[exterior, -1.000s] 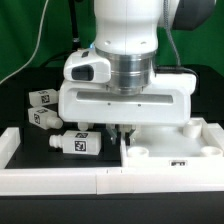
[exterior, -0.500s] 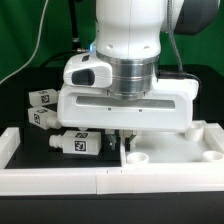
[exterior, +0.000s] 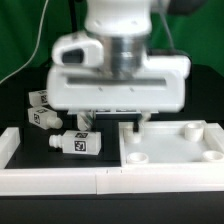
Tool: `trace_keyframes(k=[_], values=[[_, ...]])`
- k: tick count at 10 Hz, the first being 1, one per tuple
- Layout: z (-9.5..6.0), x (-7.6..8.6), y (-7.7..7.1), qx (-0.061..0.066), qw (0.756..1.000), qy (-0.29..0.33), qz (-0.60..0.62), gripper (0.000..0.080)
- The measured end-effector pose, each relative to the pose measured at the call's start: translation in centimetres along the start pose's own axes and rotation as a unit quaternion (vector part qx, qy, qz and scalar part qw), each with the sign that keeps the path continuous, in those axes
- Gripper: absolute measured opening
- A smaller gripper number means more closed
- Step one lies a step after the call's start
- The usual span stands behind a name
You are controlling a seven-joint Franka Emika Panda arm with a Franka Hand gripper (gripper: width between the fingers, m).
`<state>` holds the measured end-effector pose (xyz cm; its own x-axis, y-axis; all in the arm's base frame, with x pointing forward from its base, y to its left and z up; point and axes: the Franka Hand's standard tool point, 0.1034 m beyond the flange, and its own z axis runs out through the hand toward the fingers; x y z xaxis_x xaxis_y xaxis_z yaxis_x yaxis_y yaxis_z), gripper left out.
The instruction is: Assemble one leg
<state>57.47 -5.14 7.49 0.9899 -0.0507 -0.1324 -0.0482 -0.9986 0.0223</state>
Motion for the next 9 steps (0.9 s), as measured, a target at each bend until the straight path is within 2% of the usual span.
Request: trace_keyframes(k=[1, 2, 4, 6, 7, 9], values=[[-0.9, -0.8, 1.3, 0.004, 1.000, -0.008, 0.006, 0.0630], [-1.1, -1.1, 2.2, 0.004, 1.000, -0.010, 0.014, 0.0644], [-0.7, -1.0, 1.5, 0.004, 1.000, -0.011, 0.009, 0.0649], [-0.6, -1.1, 1.6, 0.004, 1.000, -0.012, 0.015, 0.0649], [-0.4, -1.8, 1.9, 0.005, 0.999, -0.019, 0.035, 0.0649], [-0.8, -4.6, 4.3, 0.013, 0.993, -0.046, 0.106, 0.0649]])
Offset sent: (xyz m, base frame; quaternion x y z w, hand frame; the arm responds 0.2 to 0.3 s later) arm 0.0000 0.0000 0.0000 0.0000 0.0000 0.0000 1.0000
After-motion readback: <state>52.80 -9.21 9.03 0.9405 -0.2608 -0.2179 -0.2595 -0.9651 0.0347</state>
